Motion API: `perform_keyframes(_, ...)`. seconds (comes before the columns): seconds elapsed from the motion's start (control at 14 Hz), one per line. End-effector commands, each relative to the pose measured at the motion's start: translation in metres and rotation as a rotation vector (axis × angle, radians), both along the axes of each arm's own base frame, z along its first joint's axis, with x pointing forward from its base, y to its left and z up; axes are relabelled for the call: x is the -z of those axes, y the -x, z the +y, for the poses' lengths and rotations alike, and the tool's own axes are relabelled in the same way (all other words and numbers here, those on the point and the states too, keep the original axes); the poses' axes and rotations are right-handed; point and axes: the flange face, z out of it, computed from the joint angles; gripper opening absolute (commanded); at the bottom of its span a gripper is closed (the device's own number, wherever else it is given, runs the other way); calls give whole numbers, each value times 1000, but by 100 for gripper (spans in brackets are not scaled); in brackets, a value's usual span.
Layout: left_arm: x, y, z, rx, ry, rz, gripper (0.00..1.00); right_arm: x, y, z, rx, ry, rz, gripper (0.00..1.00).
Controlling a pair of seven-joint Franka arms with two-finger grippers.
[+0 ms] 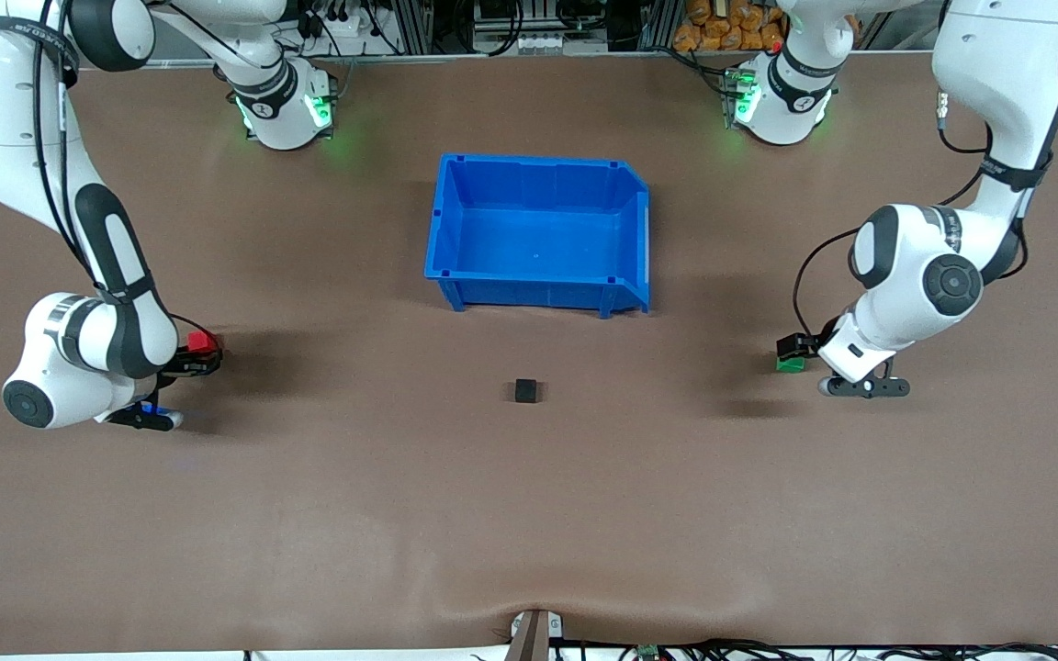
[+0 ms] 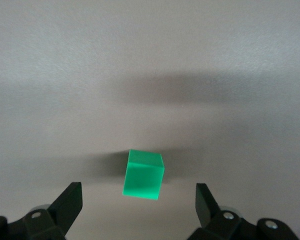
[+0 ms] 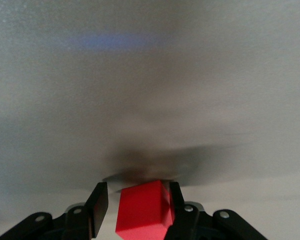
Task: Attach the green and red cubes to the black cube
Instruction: 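Grasp the red cube with the right gripper while the left gripper grasps the green cube, then carry the red cube and green cube to the black cube with both grippers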
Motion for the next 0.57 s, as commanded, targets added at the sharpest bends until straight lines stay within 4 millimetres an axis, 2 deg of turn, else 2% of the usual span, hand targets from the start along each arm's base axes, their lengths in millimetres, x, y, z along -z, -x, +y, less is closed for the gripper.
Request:
perform_keyframes(0.0,27,4,-3,10,0,-17,100,-1,1,14,2,-5,-1,67)
perform_keyframes(0.14,43,6,-4,20,1,-4,100,0,3,14,-3,-9,7,64)
perform_keyframes(0.21,51,7,-6,46,-13,5,100,5,9,15,-1,-11,23,49)
perform_keyframes(0.36,62,7,-7,96,-36,-4,100,6,13,9,5,-16,45,0)
perform_keyframes(0.43,62,7,-7,96,-37,-7,42,3,12,10,11,-13,53,0)
perform_keyframes(0.5,61,6,-7,88,-37,-10,5,2,10,9,14,-13,50,0)
